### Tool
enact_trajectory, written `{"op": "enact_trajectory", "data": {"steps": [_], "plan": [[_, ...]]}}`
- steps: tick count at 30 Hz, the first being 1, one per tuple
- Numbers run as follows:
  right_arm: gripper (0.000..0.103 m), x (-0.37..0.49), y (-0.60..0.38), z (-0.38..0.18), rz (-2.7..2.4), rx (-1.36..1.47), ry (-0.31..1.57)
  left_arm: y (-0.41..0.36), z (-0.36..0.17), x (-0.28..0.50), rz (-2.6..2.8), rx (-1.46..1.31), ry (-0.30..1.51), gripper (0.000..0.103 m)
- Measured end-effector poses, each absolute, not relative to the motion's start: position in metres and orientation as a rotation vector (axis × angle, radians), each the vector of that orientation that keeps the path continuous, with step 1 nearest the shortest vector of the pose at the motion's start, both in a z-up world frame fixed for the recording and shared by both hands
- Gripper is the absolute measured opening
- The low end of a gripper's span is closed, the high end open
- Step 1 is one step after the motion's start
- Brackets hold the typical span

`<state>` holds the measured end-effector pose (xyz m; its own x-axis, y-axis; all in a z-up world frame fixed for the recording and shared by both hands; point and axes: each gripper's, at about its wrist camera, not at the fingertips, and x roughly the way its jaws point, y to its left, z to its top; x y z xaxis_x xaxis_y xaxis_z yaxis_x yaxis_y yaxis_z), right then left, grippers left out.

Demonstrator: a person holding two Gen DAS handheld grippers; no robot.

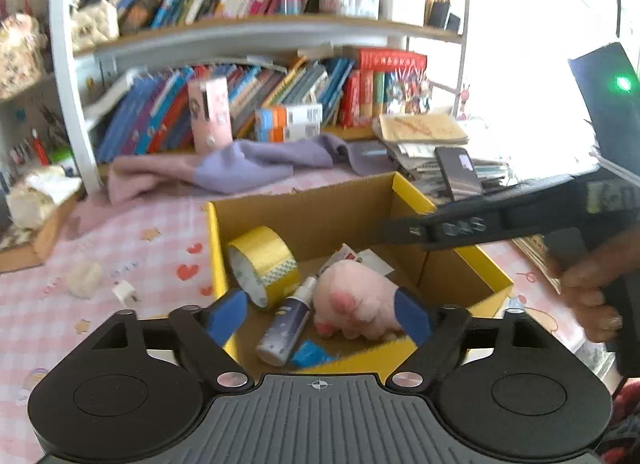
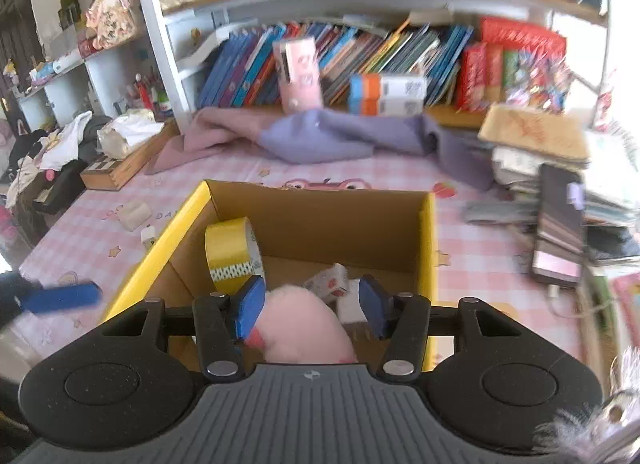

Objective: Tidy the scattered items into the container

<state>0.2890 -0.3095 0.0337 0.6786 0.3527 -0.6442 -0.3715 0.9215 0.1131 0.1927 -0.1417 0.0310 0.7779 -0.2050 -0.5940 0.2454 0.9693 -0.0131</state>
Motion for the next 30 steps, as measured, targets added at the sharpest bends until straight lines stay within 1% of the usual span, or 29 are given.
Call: {"op": "enact_trajectory", "data": {"steps": [5, 11, 18, 20, 22, 23, 24, 28, 30], "plan": [[0.051, 0.249, -0.313, 0.027, 0.351, -0.020, 0.721, -0.128, 0.021, 0.176, -0.248, 0.008, 0.673, 0.086], [0.051, 0.212, -0.304, 0.016, 0.279, -0.010, 0.741, -0.115, 0.020, 0.156, -0.275, 0.033, 0.662, 0.086], [0.052, 0.169, -0.284, 0.012, 0.220, -0.007, 0.749, -0.088, 0.012, 0.127, -0.286, 0.019, 0.694, 0.086], [0.052, 0.158, -0.277, 0.011, 0.205, -0.008, 0.747, -0.079, 0.011, 0.118, -0.279, 0.022, 0.705, 0.088], [0.056, 0.144, -0.269, 0.010, 0.196, -0.019, 0.732, -0.070, 0.010, 0.108, -0.263, 0.023, 0.714, 0.092], [0.060, 0.138, -0.265, 0.008, 0.192, -0.031, 0.723, -0.065, 0.009, 0.105, -0.256, 0.025, 0.717, 0.092], [0.062, 0.131, -0.259, 0.006, 0.189, -0.045, 0.713, -0.061, 0.009, 0.101, -0.251, 0.027, 0.719, 0.092], [0.065, 0.109, -0.240, -0.004, 0.181, -0.074, 0.729, -0.044, 0.003, 0.085, -0.225, 0.037, 0.728, 0.093], [0.069, 0.097, -0.232, -0.004, 0.187, -0.075, 0.724, -0.036, 0.002, 0.077, -0.224, 0.036, 0.733, 0.093]]}}
